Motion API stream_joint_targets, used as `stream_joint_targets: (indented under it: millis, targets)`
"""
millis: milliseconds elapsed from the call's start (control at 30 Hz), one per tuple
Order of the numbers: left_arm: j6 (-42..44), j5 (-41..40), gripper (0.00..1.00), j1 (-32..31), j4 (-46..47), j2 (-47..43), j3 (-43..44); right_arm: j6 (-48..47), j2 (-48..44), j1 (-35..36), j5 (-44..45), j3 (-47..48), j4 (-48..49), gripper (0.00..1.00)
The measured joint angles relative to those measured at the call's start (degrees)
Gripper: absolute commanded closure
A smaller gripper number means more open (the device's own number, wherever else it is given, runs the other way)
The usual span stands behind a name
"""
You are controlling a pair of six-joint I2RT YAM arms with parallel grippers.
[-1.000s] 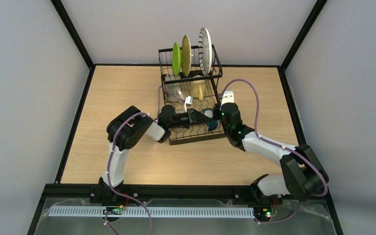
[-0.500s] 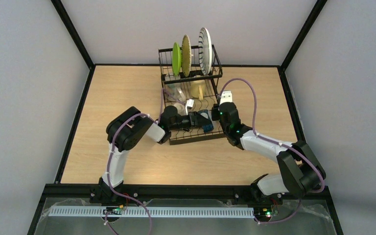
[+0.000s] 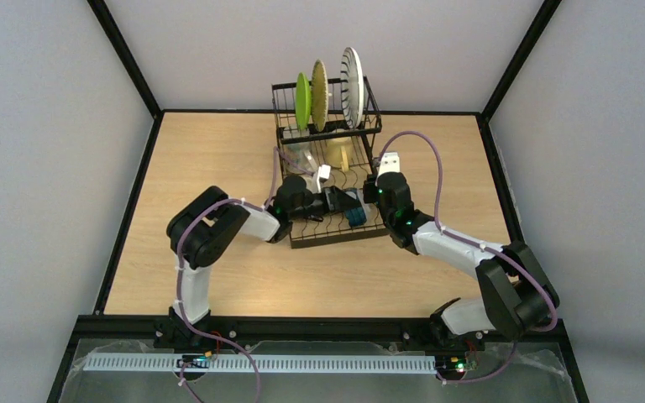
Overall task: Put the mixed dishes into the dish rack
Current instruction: Insert the bowl into the dish rack, then move the bowl from the dish rack.
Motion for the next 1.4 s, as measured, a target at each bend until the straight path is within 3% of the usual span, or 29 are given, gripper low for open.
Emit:
stream_joint_targets:
  millis: [300,700,1067,1267,1400]
  targets:
    - [3.08,-6.36,0.14,-0.37,-7.34,-7.21,-1.46,0.31,-0.20,-0.02,-0.35,0.55,-0.04,0.21]
    - [5.60,-9.94,0.13,-1.33,-14.36,-11.06,-2.93,0.66,-1.68,-0.04,-1.11,0.55,-0.44,0.21]
    - [7.43,-13.77,0.13,-1.60,-19.98,-20.63,-7.76,1.66,-3.10,-0.04,-2.12,0.55,-0.57,0.21]
    - [9.38,-17.99,0.13,-1.60,-28.59,-28.76,-8.15,1.84,-4.61,-0.04,-3.54,0.92,-2.29,0.20]
    - [12.20,-23.06,0.13,-1.62,-39.67,-35.28,-5.03,1.95,-4.68,-0.04,-5.55,3.89,-4.46,0.19]
